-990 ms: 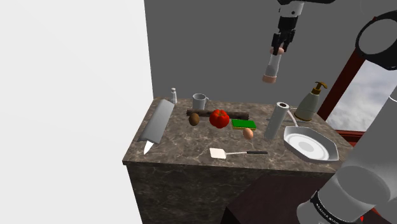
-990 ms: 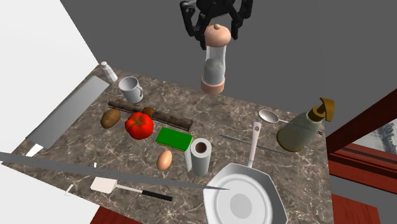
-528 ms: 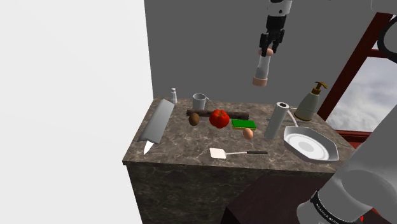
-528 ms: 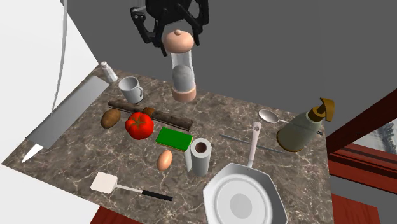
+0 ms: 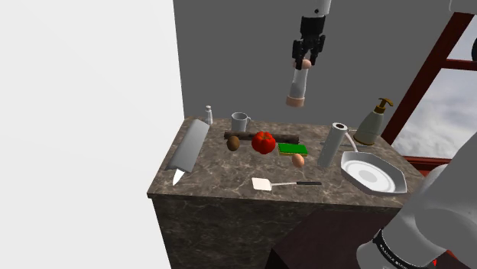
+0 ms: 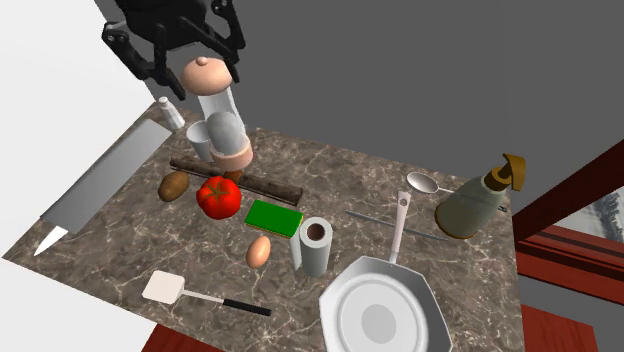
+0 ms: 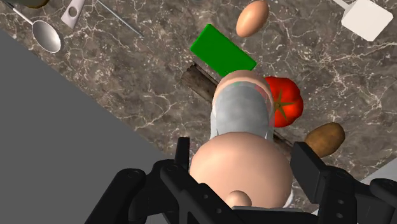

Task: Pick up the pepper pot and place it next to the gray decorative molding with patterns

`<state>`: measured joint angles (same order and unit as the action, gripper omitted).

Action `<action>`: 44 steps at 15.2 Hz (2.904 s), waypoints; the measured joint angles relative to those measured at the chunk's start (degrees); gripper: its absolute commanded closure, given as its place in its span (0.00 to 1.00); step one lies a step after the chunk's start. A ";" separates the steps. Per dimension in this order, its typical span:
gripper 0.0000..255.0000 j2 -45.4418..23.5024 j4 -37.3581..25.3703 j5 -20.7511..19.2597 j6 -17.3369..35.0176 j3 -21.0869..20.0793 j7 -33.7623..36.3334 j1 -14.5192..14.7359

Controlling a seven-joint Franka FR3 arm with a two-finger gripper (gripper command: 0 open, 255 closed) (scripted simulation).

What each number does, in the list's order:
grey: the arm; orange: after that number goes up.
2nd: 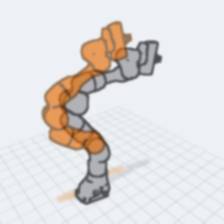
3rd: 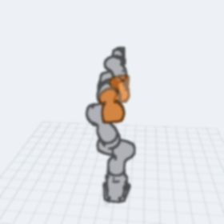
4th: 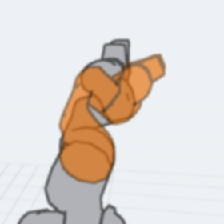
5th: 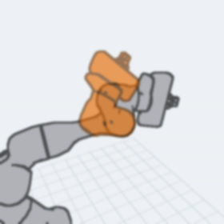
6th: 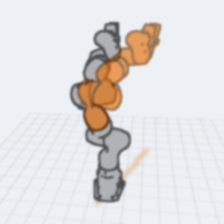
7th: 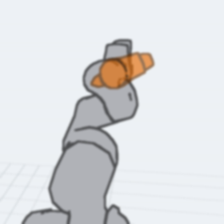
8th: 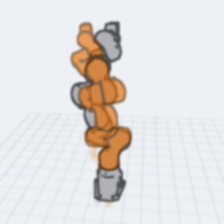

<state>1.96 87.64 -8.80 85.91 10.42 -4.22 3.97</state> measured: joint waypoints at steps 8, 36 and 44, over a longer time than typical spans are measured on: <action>1.00 -1.11 -1.71 0.37 -2.23 -5.68 10.72 5.23; 1.00 -10.40 -3.99 0.82 2.01 -14.59 30.84 15.55; 1.00 -9.53 3.52 0.86 8.61 -14.50 31.48 15.36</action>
<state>-7.57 91.16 -7.94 94.52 -4.09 27.27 19.33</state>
